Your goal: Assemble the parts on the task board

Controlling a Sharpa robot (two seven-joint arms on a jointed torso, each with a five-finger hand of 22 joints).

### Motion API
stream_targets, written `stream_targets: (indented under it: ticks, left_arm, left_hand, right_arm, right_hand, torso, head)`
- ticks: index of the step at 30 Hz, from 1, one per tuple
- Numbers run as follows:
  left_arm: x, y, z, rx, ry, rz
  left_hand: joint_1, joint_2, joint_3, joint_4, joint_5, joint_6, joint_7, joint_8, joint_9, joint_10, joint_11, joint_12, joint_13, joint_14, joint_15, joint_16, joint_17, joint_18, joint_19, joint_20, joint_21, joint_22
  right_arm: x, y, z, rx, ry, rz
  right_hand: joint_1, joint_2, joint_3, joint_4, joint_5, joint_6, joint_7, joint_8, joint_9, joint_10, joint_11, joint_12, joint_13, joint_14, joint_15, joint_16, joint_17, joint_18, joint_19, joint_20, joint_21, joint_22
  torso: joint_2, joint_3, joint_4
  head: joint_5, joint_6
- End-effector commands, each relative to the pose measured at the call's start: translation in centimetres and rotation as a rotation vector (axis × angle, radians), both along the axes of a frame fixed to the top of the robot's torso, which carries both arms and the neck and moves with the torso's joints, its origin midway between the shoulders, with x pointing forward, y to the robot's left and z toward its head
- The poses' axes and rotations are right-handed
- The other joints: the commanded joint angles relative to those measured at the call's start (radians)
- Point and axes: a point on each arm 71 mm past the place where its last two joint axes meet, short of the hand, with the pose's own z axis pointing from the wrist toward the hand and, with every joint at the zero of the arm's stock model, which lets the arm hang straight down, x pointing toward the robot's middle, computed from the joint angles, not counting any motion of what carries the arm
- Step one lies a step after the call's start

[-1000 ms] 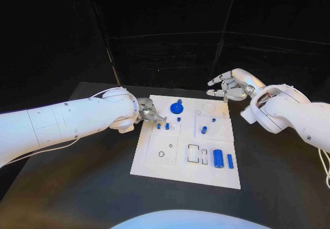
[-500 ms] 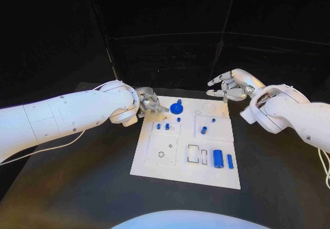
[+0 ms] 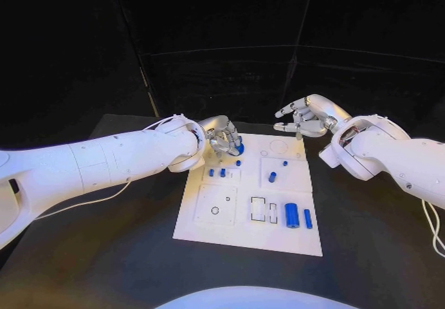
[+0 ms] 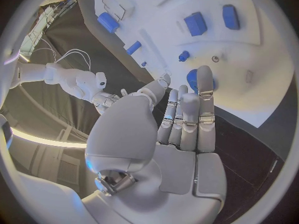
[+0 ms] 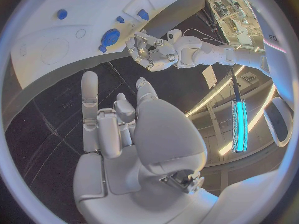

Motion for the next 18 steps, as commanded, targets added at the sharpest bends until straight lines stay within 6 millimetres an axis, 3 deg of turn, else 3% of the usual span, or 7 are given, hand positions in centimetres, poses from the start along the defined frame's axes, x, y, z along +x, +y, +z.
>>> stream_targets:
  ticks: [1, 5, 13, 18]
  left_arm:
    - [0.0, -1.0, 0.3, 0.083, -0.131, -0.148]
    - [0.0, -1.5, -0.5, 0.141, -0.124, -0.184]
    - [0.0, -2.2, -1.6, 0.204, -0.108, -0.219]
    - [0.1, -2.6, -2.0, 0.244, -0.095, -0.224]
  left_hand:
    - [-0.023, -0.023, -0.027, 0.011, -0.003, 0.012, 0.001, -0.022, -0.021, 0.003, -0.005, -0.025, -0.027, 0.083, 0.0, 0.098, 0.107, 0.015, 0.063, -0.005, 0.064, 0.048]
    - [-0.025, -0.031, -0.061, 0.017, -0.003, 0.022, -0.004, -0.047, -0.044, -0.004, -0.008, -0.05, -0.055, 0.123, -0.006, 0.142, 0.152, 0.0, 0.119, -0.01, 0.153, 0.132]
    - [0.0, -0.019, -0.091, 0.015, -0.003, 0.048, -0.01, -0.076, -0.072, -0.003, -0.012, -0.073, -0.087, 0.148, -0.011, 0.165, 0.173, -0.011, 0.154, -0.016, 0.223, 0.202]
    - [0.012, -0.014, -0.104, 0.011, -0.003, 0.063, -0.01, -0.089, -0.085, -0.009, -0.01, -0.088, -0.104, 0.154, -0.01, 0.165, 0.167, -0.013, 0.158, -0.016, 0.227, 0.207]
  right_arm:
    - [0.0, 0.1, 0.1, 0.004, -0.001, 0.008]
    - [0.0, 0.2, 0.1, 0.004, 0.0, 0.009]
    - [0.0, 0.3, 0.1, 0.004, -0.001, 0.012]
    - [0.1, 0.3, 0.1, 0.005, -0.002, 0.012]
  right_hand:
    - [0.001, 0.009, -0.002, 0.003, 0.005, -0.007, 0.001, 0.004, 0.0, -0.007, -0.001, -0.001, -0.001, 0.033, -0.002, -0.003, -0.001, 0.014, 0.005, -0.004, -0.004, -0.002]
    - [0.001, 0.009, -0.002, 0.003, 0.006, -0.007, 0.001, 0.004, 0.0, -0.005, -0.001, 0.0, 0.001, 0.033, -0.002, -0.001, 0.003, 0.014, 0.005, -0.004, -0.004, -0.002]
    - [0.002, 0.01, -0.002, 0.003, 0.006, -0.007, 0.001, 0.004, 0.0, -0.005, -0.001, 0.0, 0.001, 0.034, -0.002, -0.001, 0.004, 0.014, 0.005, -0.004, -0.004, -0.002]
    - [0.004, 0.011, -0.001, 0.003, 0.007, -0.008, 0.001, 0.004, 0.0, -0.005, -0.001, 0.001, 0.001, 0.034, -0.002, -0.001, 0.004, 0.014, 0.005, -0.004, -0.004, -0.002]
  torso:
    - [0.001, 0.001, -0.0008]
    - [0.001, -0.0007, -0.0003]
    - [0.001, -0.0003, -0.0024]
    - [0.001, -0.0002, -0.0009]
  head:
    - [-0.001, 0.002]
    - [-0.005, 0.003]
    - [-0.006, 0.003]
    - [-0.008, 0.003]
